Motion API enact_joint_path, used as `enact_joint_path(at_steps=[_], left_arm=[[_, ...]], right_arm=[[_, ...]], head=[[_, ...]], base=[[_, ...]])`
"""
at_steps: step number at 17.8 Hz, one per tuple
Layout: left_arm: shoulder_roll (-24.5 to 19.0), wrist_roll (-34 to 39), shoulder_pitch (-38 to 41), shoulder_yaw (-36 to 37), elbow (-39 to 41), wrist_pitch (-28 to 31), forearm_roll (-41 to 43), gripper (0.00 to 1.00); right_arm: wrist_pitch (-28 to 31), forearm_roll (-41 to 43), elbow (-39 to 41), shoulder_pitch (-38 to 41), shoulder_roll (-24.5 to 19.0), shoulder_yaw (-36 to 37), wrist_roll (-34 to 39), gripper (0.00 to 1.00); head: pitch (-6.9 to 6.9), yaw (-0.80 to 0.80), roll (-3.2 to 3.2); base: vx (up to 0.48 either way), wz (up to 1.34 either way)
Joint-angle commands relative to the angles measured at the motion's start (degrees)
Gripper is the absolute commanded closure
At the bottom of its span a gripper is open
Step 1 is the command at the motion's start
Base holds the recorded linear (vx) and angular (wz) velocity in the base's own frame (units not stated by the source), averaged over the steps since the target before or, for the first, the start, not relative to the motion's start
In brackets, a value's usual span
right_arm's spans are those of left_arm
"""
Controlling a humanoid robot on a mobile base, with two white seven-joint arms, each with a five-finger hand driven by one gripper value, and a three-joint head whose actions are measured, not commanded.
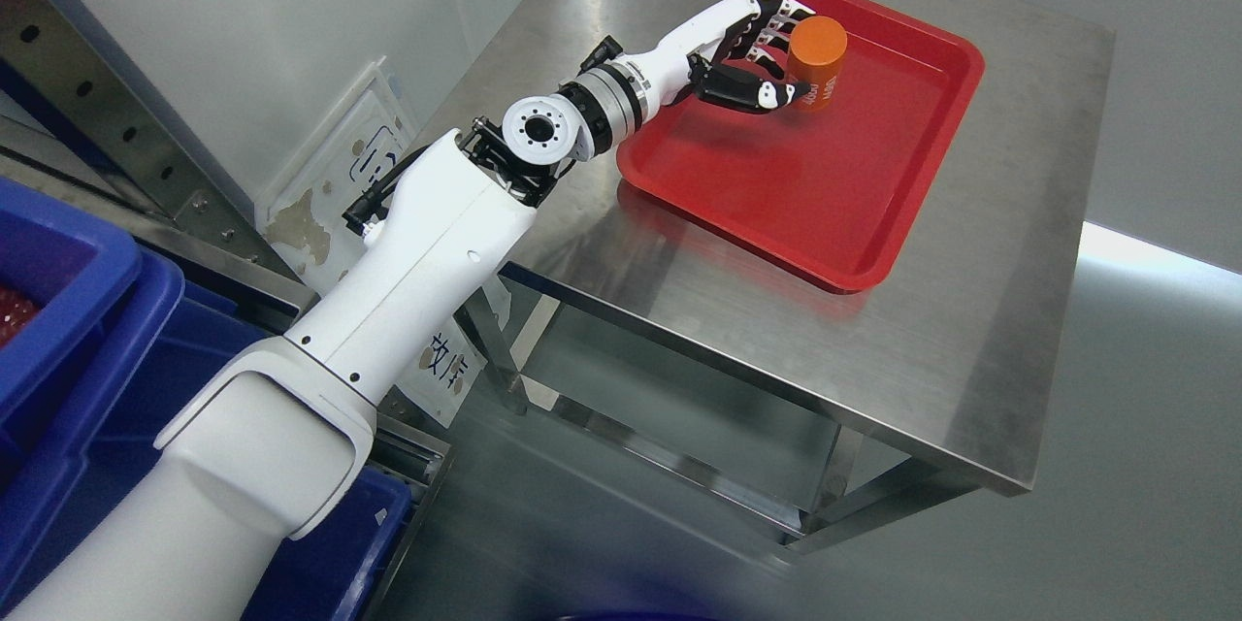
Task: Grab orange capacitor from left shelf to right desk
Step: 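Open the left hand to release the capacitor upright on the tray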
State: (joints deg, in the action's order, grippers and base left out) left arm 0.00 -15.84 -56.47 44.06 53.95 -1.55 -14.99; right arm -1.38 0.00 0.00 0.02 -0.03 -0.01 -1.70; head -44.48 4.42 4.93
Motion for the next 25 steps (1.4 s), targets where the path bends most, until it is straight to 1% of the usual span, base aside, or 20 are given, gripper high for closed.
enact_joint_path(at_steps=[1, 4, 6, 8, 11, 14, 17, 19, 22, 25], left_arm=[[-1.00, -0.07, -0.22, 3.58, -3.67, -0.03, 1.28, 0.67], [-1.00, -0.07, -0.22, 3.67, -3.67, -0.03, 1.37, 0.66], [-1.00, -0.16, -0.22, 4.02, -3.67, -0.03, 1.37, 0.57], [-1.00, -0.16, -0.22, 3.93, -3.67, -0.03, 1.28, 0.52], [-1.00, -0.16, -0.22, 3.84, -3.59, -0.03, 1.11, 0.41], [-1.00, -0.16, -0.22, 2.97, -3.32, -0.12, 1.02, 0.23], [-1.00, -0.16, -0.22, 0.51, -3.06, -0.12, 0.84, 0.11], [-1.00, -0.24, -1.27, -4.91, -1.49, -0.21, 0.84, 0.04], [-1.00, -0.16, -6.27, -13.09, -1.30, -0.29, 0.93, 0.01], [-1.00, 0.28, -6.99, -20.03, -1.56, -0.99, 0.93, 0.00]], right_arm=[[0.06, -0.17, 1.00, 1.12, 1.03, 0.71, 0.03, 0.00], [-0.03, -0.17, 1.00, 1.12, 1.03, 0.71, 0.03, 0.00], [0.06, -0.17, 1.00, 1.12, 1.03, 0.71, 0.03, 0.00], [0.06, -0.17, 1.00, 1.12, 1.03, 0.71, 0.03, 0.00], [0.06, -0.17, 1.00, 1.12, 1.03, 0.71, 0.03, 0.00], [-0.03, -0.17, 1.00, 1.12, 1.03, 0.71, 0.03, 0.00], [0.06, -0.17, 1.00, 1.12, 1.03, 0.71, 0.03, 0.00], [0.06, -0.17, 1.00, 1.12, 1.03, 0.71, 0.03, 0.00], [0.06, -0.17, 1.00, 1.12, 1.03, 0.71, 0.03, 0.00], [0.06, -0.17, 1.00, 1.12, 1.03, 0.71, 0.03, 0.00]], head=[[0.00, 0.00, 0.00], [0.00, 0.00, 0.00], [0.00, 0.00, 0.00], [0.00, 0.00, 0.00], [0.00, 0.00, 0.00], [0.00, 0.00, 0.00], [0.00, 0.00, 0.00], [0.00, 0.00, 0.00], [0.00, 0.00, 0.00], [0.00, 0.00, 0.00]], base=[[0.000, 0.00], [0.000, 0.00], [0.000, 0.00], [0.000, 0.00], [0.000, 0.00], [0.000, 0.00], [0.000, 0.00], [0.000, 0.00], [0.000, 0.00], [0.000, 0.00]])
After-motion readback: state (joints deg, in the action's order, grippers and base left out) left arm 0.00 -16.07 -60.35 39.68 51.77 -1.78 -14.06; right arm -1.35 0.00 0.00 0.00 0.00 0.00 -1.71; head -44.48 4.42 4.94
